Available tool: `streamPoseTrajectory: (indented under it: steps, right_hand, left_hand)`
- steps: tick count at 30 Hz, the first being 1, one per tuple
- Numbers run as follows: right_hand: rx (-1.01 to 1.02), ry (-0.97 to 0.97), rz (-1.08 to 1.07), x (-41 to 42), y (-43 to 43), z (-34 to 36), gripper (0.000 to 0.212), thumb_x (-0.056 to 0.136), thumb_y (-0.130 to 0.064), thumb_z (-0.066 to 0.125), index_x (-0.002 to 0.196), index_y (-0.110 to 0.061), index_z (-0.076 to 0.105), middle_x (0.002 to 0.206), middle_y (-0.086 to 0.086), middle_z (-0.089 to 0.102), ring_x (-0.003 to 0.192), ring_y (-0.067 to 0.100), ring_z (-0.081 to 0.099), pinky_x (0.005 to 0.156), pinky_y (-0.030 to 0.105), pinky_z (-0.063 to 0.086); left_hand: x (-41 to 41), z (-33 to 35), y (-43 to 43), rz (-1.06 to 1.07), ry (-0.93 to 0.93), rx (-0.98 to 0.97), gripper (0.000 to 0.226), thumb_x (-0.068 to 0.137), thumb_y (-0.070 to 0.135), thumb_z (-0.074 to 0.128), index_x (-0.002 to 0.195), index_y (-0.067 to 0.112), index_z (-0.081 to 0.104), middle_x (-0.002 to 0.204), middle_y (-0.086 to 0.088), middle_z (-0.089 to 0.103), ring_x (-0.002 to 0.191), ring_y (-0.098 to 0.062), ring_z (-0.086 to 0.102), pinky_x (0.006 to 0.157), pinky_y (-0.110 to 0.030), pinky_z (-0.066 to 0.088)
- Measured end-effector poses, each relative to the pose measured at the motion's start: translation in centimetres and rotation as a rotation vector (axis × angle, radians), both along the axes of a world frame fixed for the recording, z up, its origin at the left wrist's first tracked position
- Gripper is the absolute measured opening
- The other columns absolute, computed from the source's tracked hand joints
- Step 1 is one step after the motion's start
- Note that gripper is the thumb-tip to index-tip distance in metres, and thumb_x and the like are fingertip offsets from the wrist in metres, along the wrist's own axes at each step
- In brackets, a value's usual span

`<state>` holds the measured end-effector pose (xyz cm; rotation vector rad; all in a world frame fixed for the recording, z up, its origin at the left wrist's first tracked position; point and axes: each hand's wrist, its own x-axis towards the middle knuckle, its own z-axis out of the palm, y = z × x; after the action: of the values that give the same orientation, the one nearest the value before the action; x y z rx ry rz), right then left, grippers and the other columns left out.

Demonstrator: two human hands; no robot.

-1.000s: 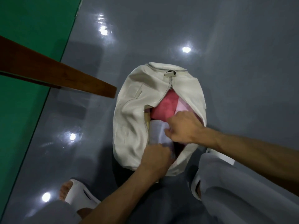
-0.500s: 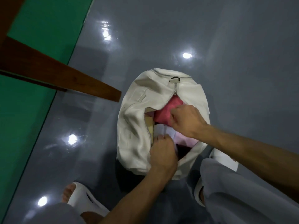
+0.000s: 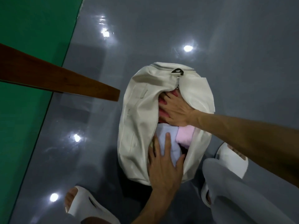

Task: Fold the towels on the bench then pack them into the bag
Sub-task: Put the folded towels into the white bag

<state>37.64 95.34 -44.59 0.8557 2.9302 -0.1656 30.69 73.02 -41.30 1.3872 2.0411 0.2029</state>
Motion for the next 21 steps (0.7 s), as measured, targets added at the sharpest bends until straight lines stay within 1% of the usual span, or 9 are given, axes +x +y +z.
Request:
streamPoseTrajectory:
  steps: [3,4,6,9,11,12,15,18,21]
  right_hand:
    - [-0.022,0.008,0.02,0.5,0.7,-0.2,0.055,0.1,-0.051,0.043,0.136,-0.013,0.057,0.136,0.019,0.053,0.125,0.036,0.046,0.114,0.055,0.024]
    - [-0.042,-0.016,0.003,0.3,0.6,0.1,0.055,0.1,-0.051,0.043,0.138,-0.014,0.056,0.138,0.019,0.052,0.127,0.036,0.046,0.115,0.056,0.023]
    - [-0.066,-0.024,-0.033,0.2,0.2,1.4,0.056,0.1,-0.052,0.043,0.139,-0.013,0.053,0.14,0.019,0.05,0.13,0.038,0.045,0.117,0.059,0.021]
    - [0.011,0.019,-0.097,0.8,-2.5,2.7,0.065,0.098,-0.063,0.041,0.142,-0.017,0.053,0.149,0.018,0.045,0.141,0.041,0.037,0.12,0.065,0.008]
    - [-0.022,0.049,-0.102,1.8,-4.5,2.3,0.072,0.097,-0.065,0.041,0.151,-0.018,0.047,0.159,0.02,0.034,0.151,0.042,0.023,0.122,0.066,0.003]
    - [-0.059,0.045,-0.121,2.4,-5.1,2.1,0.079,0.097,-0.065,0.041,0.157,-0.015,0.037,0.164,0.021,0.026,0.154,0.042,0.014,0.123,0.064,0.003]
    - [-0.123,0.005,-0.15,3.4,-5.0,0.8,0.093,0.095,-0.068,0.045,0.162,-0.008,0.019,0.167,0.023,0.014,0.156,0.043,0.002,0.122,0.065,0.01]
    - [-0.13,-0.013,-0.172,3.4,-5.2,1.7,0.091,0.096,-0.07,0.043,0.163,-0.015,0.015,0.169,0.02,0.006,0.155,0.044,-0.003,0.122,0.065,0.01]
    - [-0.106,-0.008,-0.169,4.9,-7.0,1.9,0.088,0.094,-0.078,0.036,0.164,-0.028,0.014,0.17,0.015,-0.006,0.155,0.045,-0.008,0.123,0.064,0.006]
  left_hand:
    - [0.2,-0.9,-0.5,-0.04,0.088,0.094,0.071,0.105,0.056,0.038,0.165,0.034,0.008,0.172,-0.007,0.008,0.151,-0.03,0.032,0.121,-0.047,0.033]
    - [0.3,-1.2,-0.6,-0.042,0.104,0.113,0.07,0.106,0.055,0.036,0.165,0.032,0.007,0.171,-0.009,0.012,0.149,-0.03,0.035,0.121,-0.044,0.033]
    - [0.5,-1.2,-0.9,-0.06,0.119,0.127,0.071,0.106,0.056,0.036,0.165,0.028,0.008,0.17,-0.012,0.017,0.15,-0.029,0.035,0.122,-0.04,0.03]
    - [0.1,-0.1,-1.7,-0.077,0.158,0.066,0.078,0.103,0.068,0.027,0.165,0.025,0.005,0.172,-0.004,0.008,0.156,-0.021,0.02,0.122,-0.034,0.017]
    - [0.0,0.2,-3.1,-0.162,0.173,0.09,0.077,0.103,0.068,0.03,0.165,0.027,0.011,0.172,0.001,0.009,0.157,-0.023,0.017,0.116,-0.038,0.03]
    - [-0.2,0.2,-3.7,-0.243,0.18,0.098,0.076,0.102,0.067,0.034,0.165,0.028,0.015,0.172,0.001,0.011,0.157,-0.026,0.017,0.114,-0.042,0.037]
    - [-0.9,-0.1,-4.0,-0.391,0.2,0.073,0.075,0.098,0.067,0.041,0.163,0.034,0.022,0.172,-0.001,0.014,0.156,-0.033,0.018,0.111,-0.05,0.043]
    - [-1.1,0.8,-3.5,-0.41,0.225,0.05,0.078,0.095,0.069,0.04,0.163,0.033,0.024,0.172,-0.003,0.015,0.156,-0.033,0.019,0.115,-0.051,0.035]
    - [-1.8,0.6,-3.5,-0.579,0.28,0.057,0.079,0.098,0.066,0.034,0.163,0.022,0.027,0.171,-0.007,0.016,0.157,-0.032,0.018,0.124,-0.055,0.02]
